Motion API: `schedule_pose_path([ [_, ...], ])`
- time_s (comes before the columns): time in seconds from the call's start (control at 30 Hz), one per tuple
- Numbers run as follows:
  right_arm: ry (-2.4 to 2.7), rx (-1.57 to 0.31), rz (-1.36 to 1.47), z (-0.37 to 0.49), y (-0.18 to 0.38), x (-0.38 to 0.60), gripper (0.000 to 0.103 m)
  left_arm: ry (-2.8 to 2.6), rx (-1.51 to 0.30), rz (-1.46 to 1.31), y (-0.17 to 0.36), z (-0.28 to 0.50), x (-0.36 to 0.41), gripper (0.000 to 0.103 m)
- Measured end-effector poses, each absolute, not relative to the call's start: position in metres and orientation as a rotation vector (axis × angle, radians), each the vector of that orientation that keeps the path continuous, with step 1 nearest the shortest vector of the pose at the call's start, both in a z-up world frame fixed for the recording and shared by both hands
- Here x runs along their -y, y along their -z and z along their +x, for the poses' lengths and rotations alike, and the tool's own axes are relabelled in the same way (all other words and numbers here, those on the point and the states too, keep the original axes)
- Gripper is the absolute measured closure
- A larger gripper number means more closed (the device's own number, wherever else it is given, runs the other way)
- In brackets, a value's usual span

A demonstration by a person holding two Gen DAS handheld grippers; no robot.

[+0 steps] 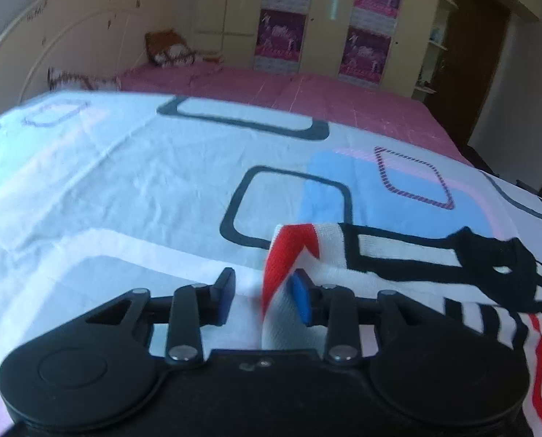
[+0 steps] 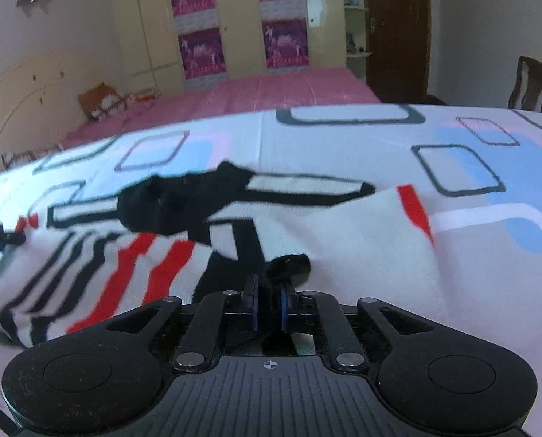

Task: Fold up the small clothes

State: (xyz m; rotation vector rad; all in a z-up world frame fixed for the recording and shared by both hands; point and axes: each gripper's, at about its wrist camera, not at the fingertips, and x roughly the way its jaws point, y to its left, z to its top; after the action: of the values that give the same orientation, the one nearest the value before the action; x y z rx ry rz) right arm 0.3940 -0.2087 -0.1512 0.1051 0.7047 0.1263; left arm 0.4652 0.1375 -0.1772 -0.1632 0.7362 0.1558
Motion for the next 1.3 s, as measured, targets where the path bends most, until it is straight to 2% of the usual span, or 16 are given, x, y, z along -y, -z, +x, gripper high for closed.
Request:
schedule_pose_path([
  [0.03,-0.123,-0.690,0.095,0.393,0.148,0.209,0.090,-0.149,-0.727,-0.159,0.173,0.459,-0.137,0.064],
  [0.07,-0.123,-0.678,0.094,0.391,0.144,0.209,0.083,-0.142,-0.717,-0.157,0.168,0.452,-0.136,0.058],
  [0.1,-0.128,-0.671,0.102,0.391,0.142,0.210,0.070,-0.132,-0.706,-0.150,0.164,0.444,-0.133,0.053],
  [0.13,-0.128,-0.664,0.107,0.391,0.140,0.210,0.065,-0.121,-0.697,-0.137,0.160,0.436,-0.129,0.044],
  [0.17,-0.131,-0.657,0.108,0.390,0.138,0.209,0.063,-0.108,-0.689,-0.126,0.156,0.427,-0.124,0.043],
  [0.33,-0.205,-0.690,0.106,0.391,0.135,0.189,0.063,0.013,-0.717,-0.104,0.153,0.397,-0.088,0.043],
  [0.5,-0.266,-0.723,0.055,0.388,0.142,0.162,0.063,0.051,-0.784,-0.048,0.176,0.384,-0.062,0.043],
  [0.67,-0.233,-0.758,-0.052,0.385,0.167,0.164,0.064,0.033,-0.781,-0.034,0.187,0.383,-0.066,0.042],
  [1.3,-0.299,-0.750,-0.089,0.382,0.169,0.183,0.063,-0.035,-0.814,0.010,0.188,0.388,-0.054,0.041],
])
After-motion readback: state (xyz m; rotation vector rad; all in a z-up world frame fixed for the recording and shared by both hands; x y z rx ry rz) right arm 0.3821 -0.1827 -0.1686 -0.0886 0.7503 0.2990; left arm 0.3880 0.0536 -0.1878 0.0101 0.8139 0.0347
